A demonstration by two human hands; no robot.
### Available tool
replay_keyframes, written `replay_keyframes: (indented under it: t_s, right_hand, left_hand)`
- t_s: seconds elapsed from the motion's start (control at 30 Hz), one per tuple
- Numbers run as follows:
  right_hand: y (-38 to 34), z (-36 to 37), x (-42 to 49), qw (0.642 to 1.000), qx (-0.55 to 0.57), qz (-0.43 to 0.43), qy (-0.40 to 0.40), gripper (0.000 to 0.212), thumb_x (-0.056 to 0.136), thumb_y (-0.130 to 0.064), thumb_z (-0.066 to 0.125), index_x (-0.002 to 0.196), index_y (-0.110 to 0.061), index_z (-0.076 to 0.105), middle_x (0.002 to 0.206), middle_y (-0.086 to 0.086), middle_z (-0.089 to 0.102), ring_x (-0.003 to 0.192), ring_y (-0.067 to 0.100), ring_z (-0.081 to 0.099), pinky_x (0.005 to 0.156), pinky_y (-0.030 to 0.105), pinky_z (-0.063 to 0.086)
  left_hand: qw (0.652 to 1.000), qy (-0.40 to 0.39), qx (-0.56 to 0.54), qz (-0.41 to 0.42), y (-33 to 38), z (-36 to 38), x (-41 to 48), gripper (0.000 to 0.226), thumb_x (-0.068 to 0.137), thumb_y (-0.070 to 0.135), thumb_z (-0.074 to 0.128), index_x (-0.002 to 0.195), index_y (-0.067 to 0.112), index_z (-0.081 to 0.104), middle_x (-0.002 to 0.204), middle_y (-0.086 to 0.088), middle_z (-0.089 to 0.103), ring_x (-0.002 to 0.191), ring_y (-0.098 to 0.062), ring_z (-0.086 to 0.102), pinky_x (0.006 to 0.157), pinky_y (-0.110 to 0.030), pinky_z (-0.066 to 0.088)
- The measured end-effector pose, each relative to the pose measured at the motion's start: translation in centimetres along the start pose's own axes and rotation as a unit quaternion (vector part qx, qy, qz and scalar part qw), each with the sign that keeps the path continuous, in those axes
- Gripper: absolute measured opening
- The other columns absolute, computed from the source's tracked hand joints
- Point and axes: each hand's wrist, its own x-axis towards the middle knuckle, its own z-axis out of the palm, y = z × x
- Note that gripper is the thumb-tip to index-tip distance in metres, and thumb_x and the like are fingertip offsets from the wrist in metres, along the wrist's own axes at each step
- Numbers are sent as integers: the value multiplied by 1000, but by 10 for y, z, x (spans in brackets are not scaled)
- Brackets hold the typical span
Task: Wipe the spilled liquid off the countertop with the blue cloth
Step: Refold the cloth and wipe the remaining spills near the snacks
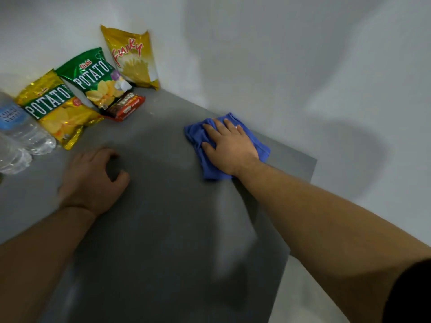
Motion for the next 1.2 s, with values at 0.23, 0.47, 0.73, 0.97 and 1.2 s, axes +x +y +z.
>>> replay_keyframes:
  t_s: [0.23,0.47,0.73,0.97,1.2]
  right_hand:
    - [49,-12,-61,1000,7,3,-7,62,106,-52,30,163,-27,25,171,-1,23,158,29,13,128,50,9]
    - [96,-17,-102,1000,-3,20,-15,66,105,-59,28,163,-29,23,172,0,20,158,29,12,128,51,9]
    - [92,-20,-122,999,-5,14,-47,70,104,-59,29,165,-27,17,173,2,15,159,30,8,128,52,5]
    - [35,-8,-189,989,-13,-124,-79,77,97,-68,24,164,-31,15,173,-4,12,160,29,4,128,53,1]
    - [-21,10,-247,979,20,-188,-77,75,100,-67,23,164,-29,15,173,-2,12,160,28,1,127,56,3]
  left_hand:
    - [1000,13,-3,13,59,5,-22,57,84,38,51,126,3,65,136,-22,63,122,-45,57,108,-53,43]
    - [991,-14,-104,77,136,17,-101,45,82,26,62,122,6,69,134,-13,65,125,-36,60,112,-48,45]
    - [989,-5,-90,118,144,29,-147,38,85,24,66,120,9,70,132,-9,67,124,-32,61,108,-49,48]
    - [984,45,-171,37,178,29,-153,26,88,20,60,112,13,67,120,-5,67,112,-21,58,103,-33,45]
    - [972,65,-223,-34,168,14,-200,20,91,11,61,110,12,66,110,-2,66,99,-16,58,89,-30,49]
